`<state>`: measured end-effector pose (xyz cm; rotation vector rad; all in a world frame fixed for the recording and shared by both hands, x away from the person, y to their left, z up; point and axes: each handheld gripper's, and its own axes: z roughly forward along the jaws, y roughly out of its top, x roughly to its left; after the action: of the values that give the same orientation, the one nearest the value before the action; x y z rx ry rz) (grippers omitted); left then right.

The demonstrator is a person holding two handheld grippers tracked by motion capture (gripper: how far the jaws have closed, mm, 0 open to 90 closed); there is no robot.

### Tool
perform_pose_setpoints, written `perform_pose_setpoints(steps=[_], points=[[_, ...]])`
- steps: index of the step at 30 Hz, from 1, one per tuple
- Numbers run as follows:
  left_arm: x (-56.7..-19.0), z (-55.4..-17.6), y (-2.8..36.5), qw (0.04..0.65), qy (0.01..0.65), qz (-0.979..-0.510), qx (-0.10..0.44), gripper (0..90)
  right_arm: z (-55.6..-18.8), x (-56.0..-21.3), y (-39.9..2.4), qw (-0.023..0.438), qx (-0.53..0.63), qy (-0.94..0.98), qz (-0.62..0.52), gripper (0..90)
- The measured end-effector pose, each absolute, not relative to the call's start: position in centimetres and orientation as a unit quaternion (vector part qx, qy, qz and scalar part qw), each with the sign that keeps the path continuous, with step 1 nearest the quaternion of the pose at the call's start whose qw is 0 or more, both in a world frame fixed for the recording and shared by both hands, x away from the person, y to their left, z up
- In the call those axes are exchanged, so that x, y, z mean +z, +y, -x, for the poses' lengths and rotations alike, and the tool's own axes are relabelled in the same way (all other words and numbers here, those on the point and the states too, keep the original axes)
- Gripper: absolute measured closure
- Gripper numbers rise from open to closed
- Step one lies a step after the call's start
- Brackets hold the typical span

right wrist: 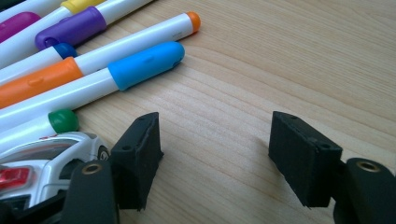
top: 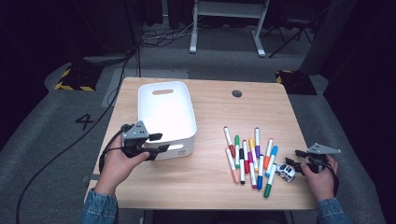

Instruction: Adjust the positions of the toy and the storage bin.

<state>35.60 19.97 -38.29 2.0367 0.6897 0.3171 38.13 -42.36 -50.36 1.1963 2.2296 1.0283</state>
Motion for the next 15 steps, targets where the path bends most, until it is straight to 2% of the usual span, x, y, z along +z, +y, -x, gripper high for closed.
perform_pose_setpoints(steps=[2, 6, 14, 15], points=[[-37.3, -36.0, 21.0, 0.463, 0.291, -0.822, 0.158, 45.6, -38.1, -50.4, -42.4, 0.204, 0.369, 0.799, -0.429, 34.2], [-37.0, -36.8, 22.7, 0.449, 0.316, -0.817, 0.177, 43.6, -38.1, -50.4, -42.4, 0.204, 0.368, 0.799, -0.429, 34.2], [-38.5, -38.1, 24.5, 0.423, 0.371, -0.805, 0.187, 37.1, -38.2, -50.4, -42.4, 0.204, 0.369, 0.799, -0.428, 34.1], [-38.8, -38.3, 24.4, 0.421, 0.376, -0.804, 0.186, 33.8, -38.2, -50.4, -42.4, 0.204, 0.368, 0.8, -0.427, 34.1]])
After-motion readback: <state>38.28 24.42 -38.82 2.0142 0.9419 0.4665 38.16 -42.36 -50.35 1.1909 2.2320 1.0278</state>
